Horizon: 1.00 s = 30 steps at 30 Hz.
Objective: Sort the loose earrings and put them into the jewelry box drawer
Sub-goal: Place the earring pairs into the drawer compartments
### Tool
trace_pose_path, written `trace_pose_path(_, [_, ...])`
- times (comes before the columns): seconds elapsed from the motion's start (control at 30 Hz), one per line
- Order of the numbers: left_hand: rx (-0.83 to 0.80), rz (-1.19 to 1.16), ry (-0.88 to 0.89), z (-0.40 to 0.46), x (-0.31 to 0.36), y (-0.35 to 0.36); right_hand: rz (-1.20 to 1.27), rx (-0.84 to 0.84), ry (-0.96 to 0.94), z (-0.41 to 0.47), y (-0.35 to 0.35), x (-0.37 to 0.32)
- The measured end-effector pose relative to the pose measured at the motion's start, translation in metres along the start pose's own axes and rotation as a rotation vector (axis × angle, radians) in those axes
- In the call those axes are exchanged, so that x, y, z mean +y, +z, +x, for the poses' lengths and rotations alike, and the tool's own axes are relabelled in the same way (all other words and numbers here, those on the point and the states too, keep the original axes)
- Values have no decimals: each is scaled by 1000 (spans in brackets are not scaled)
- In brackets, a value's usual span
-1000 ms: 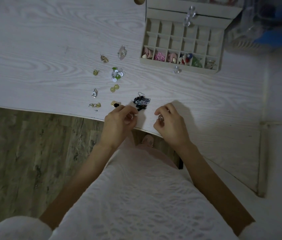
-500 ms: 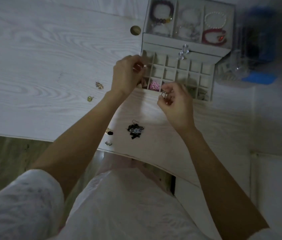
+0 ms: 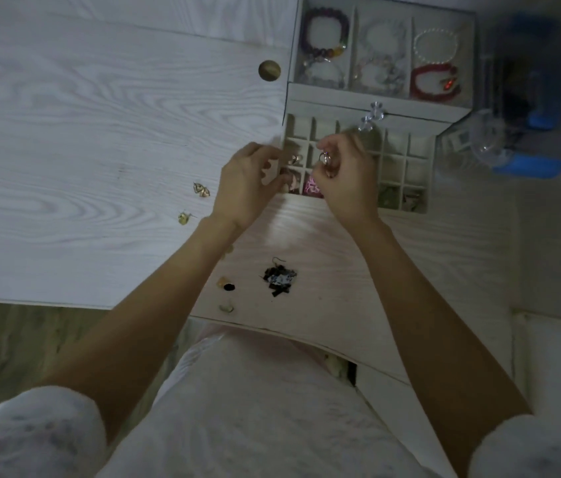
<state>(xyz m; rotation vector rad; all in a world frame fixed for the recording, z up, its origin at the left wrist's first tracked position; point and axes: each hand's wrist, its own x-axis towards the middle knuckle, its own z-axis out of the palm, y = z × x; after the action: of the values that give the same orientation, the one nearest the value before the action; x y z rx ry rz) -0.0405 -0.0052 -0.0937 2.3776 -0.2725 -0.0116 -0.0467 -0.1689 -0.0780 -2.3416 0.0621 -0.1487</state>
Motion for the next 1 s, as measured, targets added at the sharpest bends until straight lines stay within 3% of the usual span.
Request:
trace_pose_path(0.17, [-1,-140,-78,-15,0,4,-191,-61,-49,19,12,4])
trace_pose_path(0.4, [-22,-96,-35,-17,2,-12,-161,-87,-44,14,1,2])
trace_pose_path(0.53, [17,-7,13,-46,6,-39,-106,-92,-133,-30,-10,-9])
trace_pose_path(0.67, [19,63,28,-88,5,-56,-82,-274,-111,-98,-6,-14])
trace_pose_path(0.8, [-114,107,52,-122,6,-41,-113,-380,-43,-137,9,-9])
trace_pose_path(0.9, [-232,132,16,-136,9,-15,-152,-367,-51,-148,18,-7])
trace_pose_path(1.0, [-241,70,-2,-140,8,5,-117,-339,-21,-146,21,-5])
